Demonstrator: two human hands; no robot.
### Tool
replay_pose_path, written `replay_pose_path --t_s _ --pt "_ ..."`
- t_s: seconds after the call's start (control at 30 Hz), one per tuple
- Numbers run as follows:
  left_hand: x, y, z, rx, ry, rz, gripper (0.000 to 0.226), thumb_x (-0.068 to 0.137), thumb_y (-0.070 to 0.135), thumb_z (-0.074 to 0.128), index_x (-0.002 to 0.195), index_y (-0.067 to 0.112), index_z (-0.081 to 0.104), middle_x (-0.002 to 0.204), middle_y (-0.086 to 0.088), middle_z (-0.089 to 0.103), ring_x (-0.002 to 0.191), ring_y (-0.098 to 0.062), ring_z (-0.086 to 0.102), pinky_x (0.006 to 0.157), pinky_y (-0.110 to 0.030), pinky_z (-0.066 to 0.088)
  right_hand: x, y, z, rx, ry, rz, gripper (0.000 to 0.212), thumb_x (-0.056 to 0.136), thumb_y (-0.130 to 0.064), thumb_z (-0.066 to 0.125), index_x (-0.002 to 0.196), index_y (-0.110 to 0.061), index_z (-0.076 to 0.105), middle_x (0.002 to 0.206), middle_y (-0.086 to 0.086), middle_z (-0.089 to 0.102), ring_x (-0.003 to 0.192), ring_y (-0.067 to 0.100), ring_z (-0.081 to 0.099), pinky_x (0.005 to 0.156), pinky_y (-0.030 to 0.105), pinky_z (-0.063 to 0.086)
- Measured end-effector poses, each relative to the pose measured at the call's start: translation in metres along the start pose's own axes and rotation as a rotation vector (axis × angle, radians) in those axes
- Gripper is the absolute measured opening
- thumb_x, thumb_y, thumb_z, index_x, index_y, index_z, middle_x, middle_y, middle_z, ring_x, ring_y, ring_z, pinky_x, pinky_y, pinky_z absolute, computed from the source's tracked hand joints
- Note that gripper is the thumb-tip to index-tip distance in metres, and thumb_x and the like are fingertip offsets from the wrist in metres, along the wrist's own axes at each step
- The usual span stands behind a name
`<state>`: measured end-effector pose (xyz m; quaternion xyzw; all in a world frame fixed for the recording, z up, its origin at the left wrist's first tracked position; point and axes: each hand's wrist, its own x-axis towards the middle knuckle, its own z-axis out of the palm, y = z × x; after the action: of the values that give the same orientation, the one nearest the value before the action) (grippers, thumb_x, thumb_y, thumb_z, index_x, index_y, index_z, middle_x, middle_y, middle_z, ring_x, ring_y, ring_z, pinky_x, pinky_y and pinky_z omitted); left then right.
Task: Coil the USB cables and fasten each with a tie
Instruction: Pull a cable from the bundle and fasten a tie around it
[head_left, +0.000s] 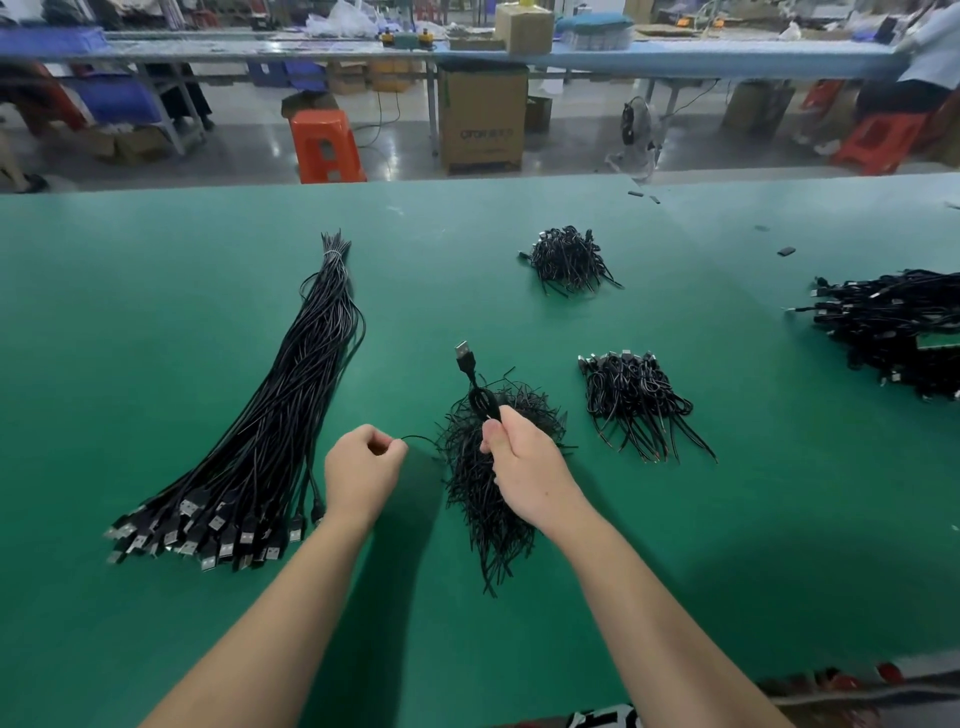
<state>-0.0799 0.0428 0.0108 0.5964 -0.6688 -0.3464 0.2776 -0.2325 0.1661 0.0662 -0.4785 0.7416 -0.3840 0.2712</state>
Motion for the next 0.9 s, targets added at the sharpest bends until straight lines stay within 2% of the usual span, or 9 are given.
replay_pose_path --t_s 0.07,0.2,0.3,0.37,0.47,0.57,0.67,0.73,0.9 --pt "-0.008 0.007 -0.002 -0.107 -0.006 -0.049 0.012 0.082 0.018 0.065 0.071 0.012 0.063 0.063 0.004 0.062 0.057 -0.014 0.052 0.052 -0.026 0.038 -0.002 -0.002 0.003 0.006 -0.038 -0.022 0.045 0.108 -0.041 0.031 0.124 -0.003 0.049 0.114 0.013 0.064 0.104 0.029 0.059 0.098 0.053 0.047" --pt "-0.025 0.03 -0.008 -0.37 -0.046 -0.105 0.026 0.08 0.018 0.067 0.058 0.018 0.053 0.048 0.01 0.046 0.048 -0.012 0.038 0.049 -0.026 0.034 -0.007 -0.002 0.013 0.006 -0.152 -0.113 0.035 0.107 -0.041 0.033 0.091 -0.014 0.048 0.079 0.004 0.055 0.072 0.018 0.048 0.079 0.049 0.048" --pt "-0.038 0.044 -0.014 -0.513 -0.161 -0.083 0.039 0.085 0.017 0.07 0.051 0.023 0.052 0.051 0.005 0.044 0.048 -0.013 0.035 0.047 -0.027 0.033 -0.007 0.0 0.022 -0.002 -0.186 -0.116 0.028 0.105 -0.039 0.034 0.087 -0.024 0.049 0.074 -0.004 0.05 0.066 0.013 0.044 0.067 0.043 0.044" --pt "-0.044 0.048 -0.019 -0.551 -0.234 -0.039 0.036 0.087 0.021 0.073 0.055 0.023 0.055 0.053 0.002 0.044 0.05 -0.014 0.035 0.046 -0.027 0.032 -0.006 0.0 0.025 0.048 -0.179 -0.118 0.024 0.106 -0.037 0.035 0.091 -0.026 0.051 0.079 -0.006 0.054 0.069 0.011 0.048 0.069 0.04 0.044" --pt "-0.046 0.046 -0.026 -0.461 -0.286 0.064 0.026 0.088 0.023 0.073 0.068 0.013 0.061 0.057 0.001 0.046 0.056 -0.017 0.035 0.054 -0.03 0.029 -0.004 0.001 0.025 0.087 -0.161 -0.122 0.027 0.108 -0.031 0.036 0.127 -0.027 0.054 0.11 -0.004 0.066 0.101 0.015 0.06 0.092 0.034 0.046" --pt "-0.049 0.043 -0.026 -0.277 -0.276 0.178 0.018 0.089 0.019 0.07 0.072 0.015 0.065 0.055 0.01 0.05 0.052 -0.013 0.037 0.054 -0.028 0.029 -0.002 0.002 0.025 0.124 -0.152 -0.107 0.034 0.108 -0.031 0.036 0.137 -0.023 0.051 0.119 -0.002 0.066 0.111 0.015 0.06 0.1 0.033 0.046" --pt "-0.054 0.046 -0.027 -0.089 -0.173 0.333 0.013 0.09 0.019 0.07 0.078 0.022 0.069 0.069 0.011 0.063 0.061 -0.006 0.053 0.06 -0.022 0.039 0.002 0.004 0.028 0.182 -0.089 -0.064 0.026 0.107 -0.033 0.037 0.107 -0.019 0.059 0.088 -0.013 0.06 0.079 0.001 0.054 0.076 0.027 0.044" --pt "-0.057 0.048 -0.027 0.032 -0.074 0.489 0.01 0.09 0.016 0.069 0.081 0.02 0.067 0.078 0.009 0.061 0.072 -0.01 0.057 0.067 -0.026 0.044 0.005 0.003 0.029 0.271 -0.074 -0.005 0.027 0.105 -0.035 0.037 0.085 -0.022 0.049 0.073 -0.013 0.046 0.062 0.006 0.041 0.064 0.03 0.036" --pt "-0.061 0.049 -0.03 0.277 0.074 0.736 0.004 0.088 0.016 0.07 0.086 0.016 0.068 0.085 0.006 0.057 0.064 -0.02 0.054 0.053 -0.033 0.046 0.01 0.001 0.026 0.279 -0.1 0.067 0.036 0.103 -0.039 0.039 0.072 -0.02 0.036 0.073 0.002 0.04 0.063 0.02 0.034 0.066 0.042 0.035"
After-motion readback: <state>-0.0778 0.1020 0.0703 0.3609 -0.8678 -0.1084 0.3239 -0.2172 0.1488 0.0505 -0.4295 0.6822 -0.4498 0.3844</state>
